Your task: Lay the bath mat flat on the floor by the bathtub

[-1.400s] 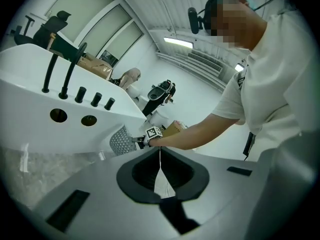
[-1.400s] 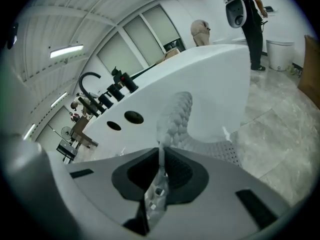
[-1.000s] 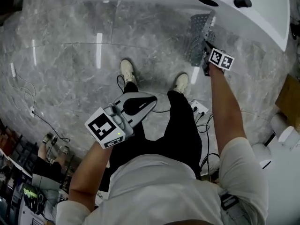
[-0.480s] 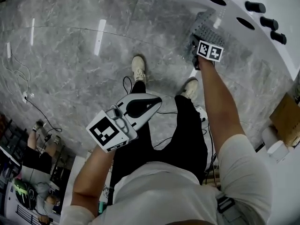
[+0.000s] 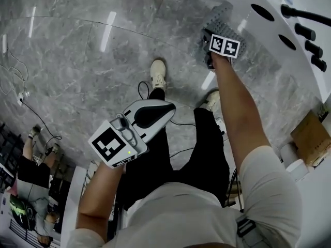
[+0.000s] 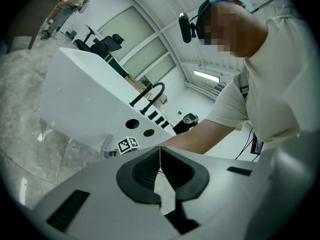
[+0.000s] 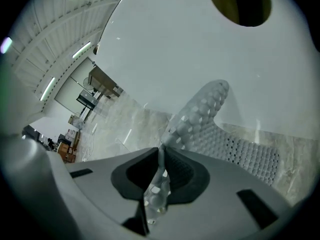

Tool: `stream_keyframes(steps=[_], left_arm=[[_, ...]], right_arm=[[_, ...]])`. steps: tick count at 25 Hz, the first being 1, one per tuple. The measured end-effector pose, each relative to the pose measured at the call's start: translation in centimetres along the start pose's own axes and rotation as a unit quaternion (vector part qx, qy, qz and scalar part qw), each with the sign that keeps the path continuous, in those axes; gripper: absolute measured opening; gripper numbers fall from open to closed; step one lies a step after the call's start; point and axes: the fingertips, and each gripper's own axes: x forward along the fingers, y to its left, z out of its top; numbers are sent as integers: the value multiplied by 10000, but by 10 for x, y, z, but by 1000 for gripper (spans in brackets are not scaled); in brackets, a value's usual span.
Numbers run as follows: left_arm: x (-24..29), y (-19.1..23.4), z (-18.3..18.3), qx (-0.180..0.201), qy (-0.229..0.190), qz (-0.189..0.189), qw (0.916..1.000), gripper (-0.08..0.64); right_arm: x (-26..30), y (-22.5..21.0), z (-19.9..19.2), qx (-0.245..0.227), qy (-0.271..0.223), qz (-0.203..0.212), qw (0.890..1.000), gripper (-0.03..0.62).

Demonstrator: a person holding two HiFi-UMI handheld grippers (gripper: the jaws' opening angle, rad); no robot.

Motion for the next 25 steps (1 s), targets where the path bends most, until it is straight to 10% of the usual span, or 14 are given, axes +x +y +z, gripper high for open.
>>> stream_keyframes(steps=[13,25], left_arm=[[-40,28,-3,-147,-114,88,9998,20],[-52,-26,38,590,74,-459,9972,20]], right_arm=[[49,95,25,-305,0,538,9981,43],[-77,114,-24,-225,114,367,9990,11]])
